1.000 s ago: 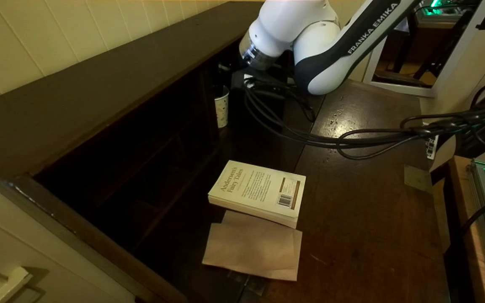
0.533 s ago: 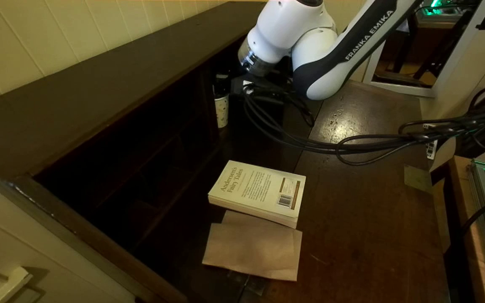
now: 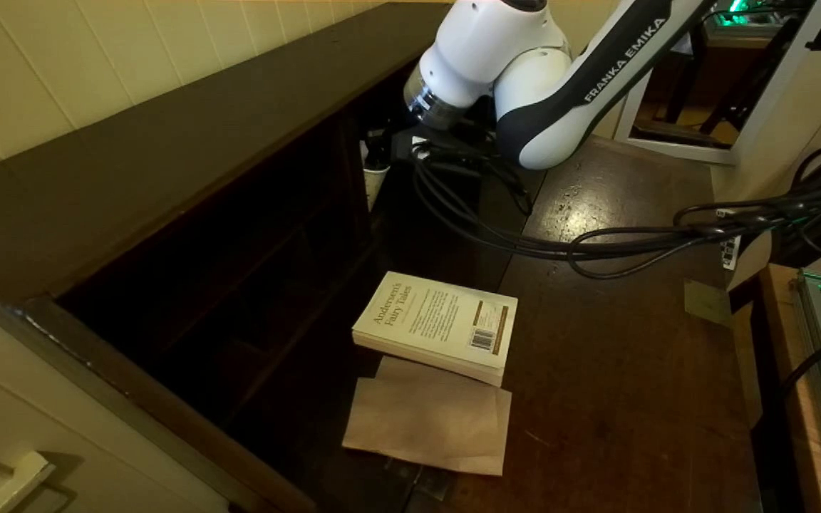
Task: Open the cabinet door and remove the coffee cup from the cabinet then close the door.
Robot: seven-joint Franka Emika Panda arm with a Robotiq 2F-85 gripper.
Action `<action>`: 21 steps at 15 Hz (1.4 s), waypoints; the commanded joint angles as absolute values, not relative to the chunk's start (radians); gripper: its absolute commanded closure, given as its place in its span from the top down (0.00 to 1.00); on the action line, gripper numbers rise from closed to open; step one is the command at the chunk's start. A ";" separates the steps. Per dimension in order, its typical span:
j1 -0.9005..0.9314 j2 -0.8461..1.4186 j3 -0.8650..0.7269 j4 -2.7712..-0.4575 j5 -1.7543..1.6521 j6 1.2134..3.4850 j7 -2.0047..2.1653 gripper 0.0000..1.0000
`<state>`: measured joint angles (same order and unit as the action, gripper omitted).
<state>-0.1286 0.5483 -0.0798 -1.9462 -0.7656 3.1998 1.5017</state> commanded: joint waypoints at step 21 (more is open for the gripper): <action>-0.135 0.227 -0.022 -2.318 -0.781 3.035 1.504 0.01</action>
